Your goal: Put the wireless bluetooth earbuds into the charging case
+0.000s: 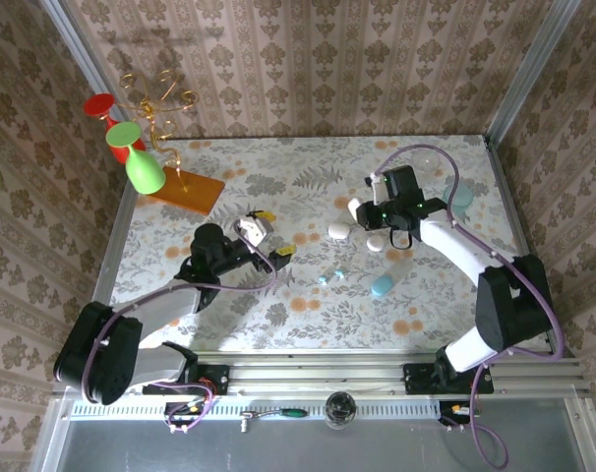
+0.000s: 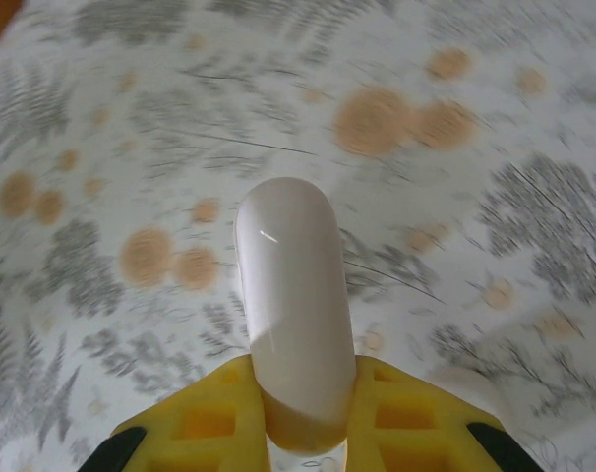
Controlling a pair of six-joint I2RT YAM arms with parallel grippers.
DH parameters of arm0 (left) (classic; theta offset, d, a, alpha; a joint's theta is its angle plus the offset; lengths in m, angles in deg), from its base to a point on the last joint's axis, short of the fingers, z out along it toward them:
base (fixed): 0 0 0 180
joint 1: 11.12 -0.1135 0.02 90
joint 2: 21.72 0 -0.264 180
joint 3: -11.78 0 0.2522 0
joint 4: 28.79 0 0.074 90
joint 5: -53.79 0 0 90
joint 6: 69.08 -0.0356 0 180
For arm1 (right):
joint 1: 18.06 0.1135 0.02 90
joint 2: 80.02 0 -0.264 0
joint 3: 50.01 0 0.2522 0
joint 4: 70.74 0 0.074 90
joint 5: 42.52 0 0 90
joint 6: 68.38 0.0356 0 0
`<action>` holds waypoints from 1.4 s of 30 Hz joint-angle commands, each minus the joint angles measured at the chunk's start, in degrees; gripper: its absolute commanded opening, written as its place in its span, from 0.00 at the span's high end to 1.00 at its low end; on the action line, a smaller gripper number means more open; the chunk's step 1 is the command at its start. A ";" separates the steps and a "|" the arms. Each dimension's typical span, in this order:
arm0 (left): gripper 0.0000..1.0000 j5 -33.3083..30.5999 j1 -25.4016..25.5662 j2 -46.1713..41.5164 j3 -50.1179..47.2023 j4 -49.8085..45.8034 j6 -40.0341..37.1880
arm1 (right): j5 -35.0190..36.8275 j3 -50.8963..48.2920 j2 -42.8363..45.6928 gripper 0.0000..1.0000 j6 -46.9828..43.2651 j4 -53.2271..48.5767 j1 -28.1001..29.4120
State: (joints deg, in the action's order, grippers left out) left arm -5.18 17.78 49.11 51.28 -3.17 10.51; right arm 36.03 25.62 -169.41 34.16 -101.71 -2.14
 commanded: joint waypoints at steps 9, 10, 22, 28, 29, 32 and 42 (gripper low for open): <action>0.00 -11.64 5.00 3.09 11.21 -27.87 -8.83 | -0.25 5.42 -14.37 0.82 14.52 -2.00 -4.67; 0.00 -11.80 5.26 3.70 12.21 -29.30 -8.32 | -0.19 6.19 -15.73 0.82 14.83 -2.36 -4.91; 0.00 -16.54 6.82 1.42 16.32 -40.64 -5.03 | 2.32 4.31 -12.07 0.39 10.63 0.80 -5.29; 0.00 -16.02 6.72 -3.58 11.06 -35.56 -1.79 | 4.07 -3.28 0.03 0.16 7.45 0.96 -3.82; 0.00 -17.29 6.69 -3.76 10.87 -35.58 -1.00 | 5.16 -4.64 2.23 0.14 8.22 0.10 -3.23; 0.00 -18.41 6.78 -2.80 11.11 -36.00 -0.16 | 7.85 -6.86 8.04 0.09 14.01 -5.67 -2.40; 0.00 -28.97 17.90 9.32 18.86 -30.74 4.27 | 15.22 -22.28 28.76 0.03 23.58 -12.29 -5.68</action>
State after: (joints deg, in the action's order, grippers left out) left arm -29.11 32.19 55.93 65.86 -36.59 11.86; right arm 48.38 6.19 -144.53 52.78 -110.43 -5.18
